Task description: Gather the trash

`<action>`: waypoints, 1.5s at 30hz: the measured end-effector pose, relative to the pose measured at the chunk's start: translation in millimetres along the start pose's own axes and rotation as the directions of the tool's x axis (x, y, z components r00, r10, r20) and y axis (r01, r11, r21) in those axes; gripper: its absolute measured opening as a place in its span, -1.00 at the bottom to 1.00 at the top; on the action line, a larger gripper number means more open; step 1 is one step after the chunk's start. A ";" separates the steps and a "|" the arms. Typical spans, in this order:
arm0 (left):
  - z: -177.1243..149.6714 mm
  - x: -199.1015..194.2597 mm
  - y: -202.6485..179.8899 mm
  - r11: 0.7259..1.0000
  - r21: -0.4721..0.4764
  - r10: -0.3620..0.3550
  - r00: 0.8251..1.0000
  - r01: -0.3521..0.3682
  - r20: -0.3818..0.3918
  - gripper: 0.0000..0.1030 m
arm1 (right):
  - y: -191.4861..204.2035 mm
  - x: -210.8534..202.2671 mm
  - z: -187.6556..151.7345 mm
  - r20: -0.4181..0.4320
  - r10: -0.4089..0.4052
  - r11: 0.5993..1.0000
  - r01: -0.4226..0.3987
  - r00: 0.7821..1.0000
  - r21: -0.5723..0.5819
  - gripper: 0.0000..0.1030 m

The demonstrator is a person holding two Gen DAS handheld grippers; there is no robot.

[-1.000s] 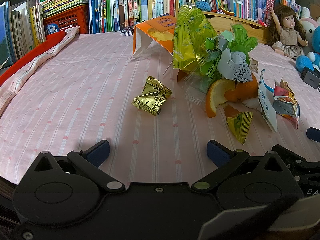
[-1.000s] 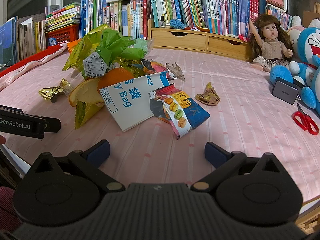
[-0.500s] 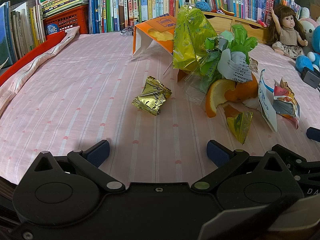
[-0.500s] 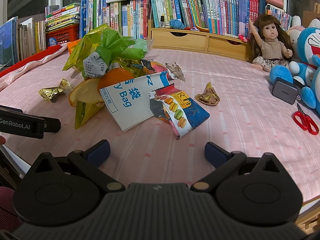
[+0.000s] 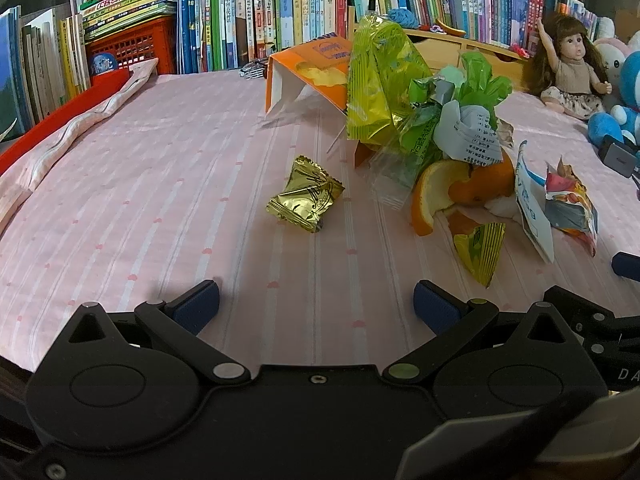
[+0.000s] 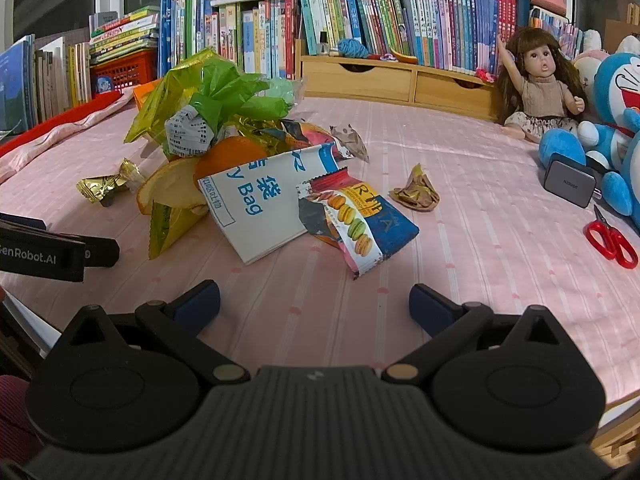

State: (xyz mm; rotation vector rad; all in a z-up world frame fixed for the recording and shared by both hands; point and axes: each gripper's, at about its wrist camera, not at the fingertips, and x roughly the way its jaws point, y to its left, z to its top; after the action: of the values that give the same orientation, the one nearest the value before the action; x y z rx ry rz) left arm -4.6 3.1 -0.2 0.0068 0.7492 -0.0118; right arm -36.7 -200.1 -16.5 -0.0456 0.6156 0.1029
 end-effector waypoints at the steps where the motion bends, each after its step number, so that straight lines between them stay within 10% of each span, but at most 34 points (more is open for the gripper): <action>1: 0.1 -0.2 0.7 1.000 0.001 -0.001 1.000 0.001 0.002 1.00 | 1.9 -4.1 -0.5 0.006 -0.001 1.000 0.001 1.000 -0.001 1.00; 24: 18.4 -13.5 30.0 0.995 -0.089 -0.020 0.988 0.034 0.153 0.80 | -32.8 -5.4 27.9 0.145 0.018 1.000 -0.018 0.989 -0.001 0.84; 35: 28.8 28.6 41.1 0.978 -0.192 -0.059 0.991 0.081 0.117 0.36 | -40.1 33.6 30.5 0.066 0.086 0.995 -0.089 0.994 0.040 0.47; 39: 31.3 31.8 34.4 0.983 -0.172 -0.041 0.993 0.060 0.113 -0.47 | -38.7 31.0 26.9 0.077 0.081 0.996 -0.084 0.994 0.041 0.22; 45: 27.3 17.6 35.8 0.976 -0.200 -0.056 0.989 0.083 0.140 -0.55 | -37.6 14.8 24.9 0.118 0.056 0.998 -0.061 0.991 0.034 -0.03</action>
State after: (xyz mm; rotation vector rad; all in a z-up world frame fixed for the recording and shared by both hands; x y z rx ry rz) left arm 27.3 38.4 7.9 -0.2159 0.6135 -0.0016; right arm -6.2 -234.5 -4.3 0.0147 0.5014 0.1499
